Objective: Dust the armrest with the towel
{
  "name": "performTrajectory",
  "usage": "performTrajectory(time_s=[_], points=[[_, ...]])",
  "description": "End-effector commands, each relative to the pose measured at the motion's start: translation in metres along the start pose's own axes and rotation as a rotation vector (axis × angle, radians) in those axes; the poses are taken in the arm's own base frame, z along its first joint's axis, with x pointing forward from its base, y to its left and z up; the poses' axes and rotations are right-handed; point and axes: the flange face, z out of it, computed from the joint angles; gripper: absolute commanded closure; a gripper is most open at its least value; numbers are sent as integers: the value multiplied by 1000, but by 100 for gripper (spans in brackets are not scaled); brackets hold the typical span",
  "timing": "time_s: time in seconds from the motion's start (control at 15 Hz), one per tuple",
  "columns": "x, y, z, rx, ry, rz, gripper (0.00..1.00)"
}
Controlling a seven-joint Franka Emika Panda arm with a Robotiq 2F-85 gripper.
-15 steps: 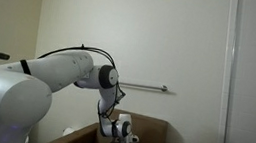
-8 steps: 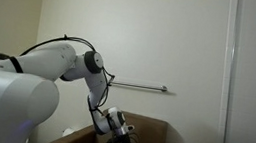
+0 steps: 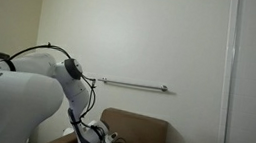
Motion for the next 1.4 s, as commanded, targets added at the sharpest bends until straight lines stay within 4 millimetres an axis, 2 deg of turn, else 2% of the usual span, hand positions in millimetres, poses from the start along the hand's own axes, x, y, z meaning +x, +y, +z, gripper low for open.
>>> performTrajectory(time_s=[0.0, 0.13, 0.4, 0.53, 1.0, 1.33], points=[[-5, 1, 11, -49, 9, -12, 95], [-10, -3, 22, -68, 7, -22, 95], [0, -10, 15, -65, 26, -16, 95], [2, -19, 20, -130, 35, -49, 95], [-15, -7, 86, -311, -97, -65, 95], [-29, 32, 121, -478, -194, -76, 94]])
